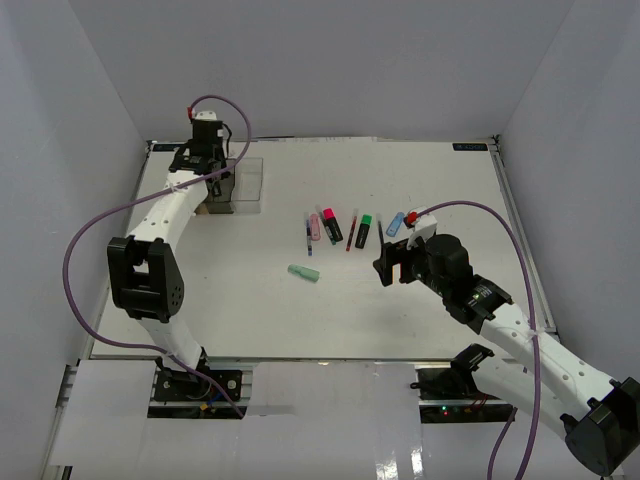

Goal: Sort the stationery into containers
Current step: Place the pen in the storage box.

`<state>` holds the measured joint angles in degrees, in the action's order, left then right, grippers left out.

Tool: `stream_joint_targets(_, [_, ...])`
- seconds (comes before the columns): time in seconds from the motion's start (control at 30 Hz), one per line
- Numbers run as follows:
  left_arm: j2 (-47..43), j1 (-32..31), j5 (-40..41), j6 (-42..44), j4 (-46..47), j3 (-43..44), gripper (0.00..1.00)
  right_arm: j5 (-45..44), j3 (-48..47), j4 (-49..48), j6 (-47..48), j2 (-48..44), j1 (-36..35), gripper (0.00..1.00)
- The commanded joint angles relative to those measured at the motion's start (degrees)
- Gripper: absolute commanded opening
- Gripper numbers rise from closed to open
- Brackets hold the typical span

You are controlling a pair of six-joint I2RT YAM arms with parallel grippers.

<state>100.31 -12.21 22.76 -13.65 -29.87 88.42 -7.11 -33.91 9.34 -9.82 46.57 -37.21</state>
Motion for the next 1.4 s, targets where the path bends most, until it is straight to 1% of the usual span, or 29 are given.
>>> stream_joint_targets(0.0, [2.1,4.8,-3.5,13.3,4.2,3.9,0.00,1.1,-0.4,-1.3,1.3,-0.4,-0.1,0.90])
stream_joint_targets(0.1, [5.5,8.7,-6.6,18.0,4.8,6.9,0.00,1.4,-0.3,-1.4,1.6,-0.3,-0.1,0.90])
stream_joint_targets(0.13, [7.6,9.3,-6.9,18.9,5.0,8.6,0.00,1.5,-0.2,-1.4,1.6,-0.3,-0.1,0.90])
stream_joint_targets(0.23, [11.0,11.0,-6.5,21.7,6.7,9.9,0.01,1.8,0.2,-1.9,1.7,-0.2,-0.1,0.90])
stream_joint_targets(0.33, [14.3,12.1,-8.3,22.0,8.2,10.8,0.08,2.5,0.4,-2.1,1.7,0.0,-0.1,0.90])
stream_joint_targets(0.43, [16.5,14.4,-8.0,22.1,9.6,12.1,0.13,2.8,0.5,-2.1,1.7,0.1,-0.1,0.90])
stream_joint_targets(0.5, [17.7,14.9,-9.0,21.6,10.4,12.6,0.18,2.8,0.6,-2.2,1.8,0.0,-0.1,0.90])
stream_joint_targets(0.53, [18.1,15.1,-8.4,21.5,10.8,12.7,0.21,2.7,0.6,-2.2,1.8,0.1,-0.1,0.90])
stream_joint_targets(0.57, [18.5,15.2,-8.0,21.3,11.0,12.7,0.29,2.6,0.6,-2.3,1.9,0.3,-0.1,0.90])
stream_joint_targets(0.67, [18.2,15.3,-8.3,20.2,11.1,12.2,0.39,2.5,0.7,-2.3,1.9,0.4,-0.1,0.90])
stream_joint_targets(0.7, [17.5,15.2,-8.8,20.0,11.1,11.9,0.46,2.6,0.7,-2.4,1.9,0.4,-0.1,0.90])
stream_joint_targets(0.77, [16.4,15.2,-9.8,18.7,11.1,10.8,0.54,2.9,0.7,-2.7,2.0,0.5,-0.1,0.90])
stream_joint_targets(0.83, [14.5,15.2,-10.6,18.0,11.0,9.1,0.61,2.9,0.6,-2.7,1.9,0.7,-0.1,0.90])
stream_joint_targets(0.9, [11.4,15.2,-12.0,15.7,11.0,6.6,0.66,3.0,0.5,-2.5,1.9,0.5,-0.1,0.90])
stream_joint_targets(0.93, [10.3,15.1,-12.8,14.8,11.0,5.7,0.72,2.9,0.6,-2.5,1.8,0.5,-0.1,0.90])
stream_joint_targets(1.0, [7.6,15.0,-14.4,10.1,10.4,3.2,0.77,2.7,0.6,-2.5,1.7,0.1,-0.1,0.90])
stream_joint_targets(1.03, [4.9,14.6,-15.0,8.5,10.2,2.4,0.86,2.5,0.5,-2.4,1.7,0.1,-0.1,0.90])
stream_joint_targets(1.07, [3.5,14.0,-15.2,4.9,9.6,1.6,0.89,2.4,0.4,-2.3,1.6,0.0,-0.1,0.90])
stream_joint_targets(1.1, [2.0,13.4,-16.2,3.6,8.8,0.7,0.91,2.2,0.2,-2.0,1.6,0.1,-0.1,0.90])
stream_joint_targets(1.13, [-1.1,10.3,-16.4,2.6,8.4,-1.2,0.94,2.2,-0.1,-1.7,1.5,0.1,-0.1,0.90])
stream_joint_targets(1.2, [-3.8,7.2,-14.7,-0.4,7.4,-3.0,0.95,2.4,-0.3,-1.3,1.5,0.1,-0.1,0.90])
stream_joint_targets(1.23, [-4.9,3.4,-14.0,-1.4,6.9,-4.6,0.96,2.4,-0.4,-1.4,1.4,0.2,-0.1,0.90])
stream_joint_targets(1.27, [-6.8,1.4,-13.3,-2.7,6.6,-5.2,0.97,2.3,-0.4,-1.4,1.3,0.2,-0.1,0.90])
stream_joint_targets(1.3, [-7.6,-0.3,-12.9,-6.0,6.1,-6.0,0.98,2.1,-0.5,-1.4,1.2,0.4,-0.1,0.90])
stream_joint_targets(1.33, [-8.4,-3.2,-14.0,-7.6,6.0,-7.8,0.98,1.8,-0.7,-1.3,1.0,0.5,-0.1,0.90])
stream_joint_targets(1.37, [-9.9,-4.7,-14.4,-9.4,6.0,-8.8,0.98,1.4,-1.1,-1.3,1.0,1.2,-0.1,0.91])
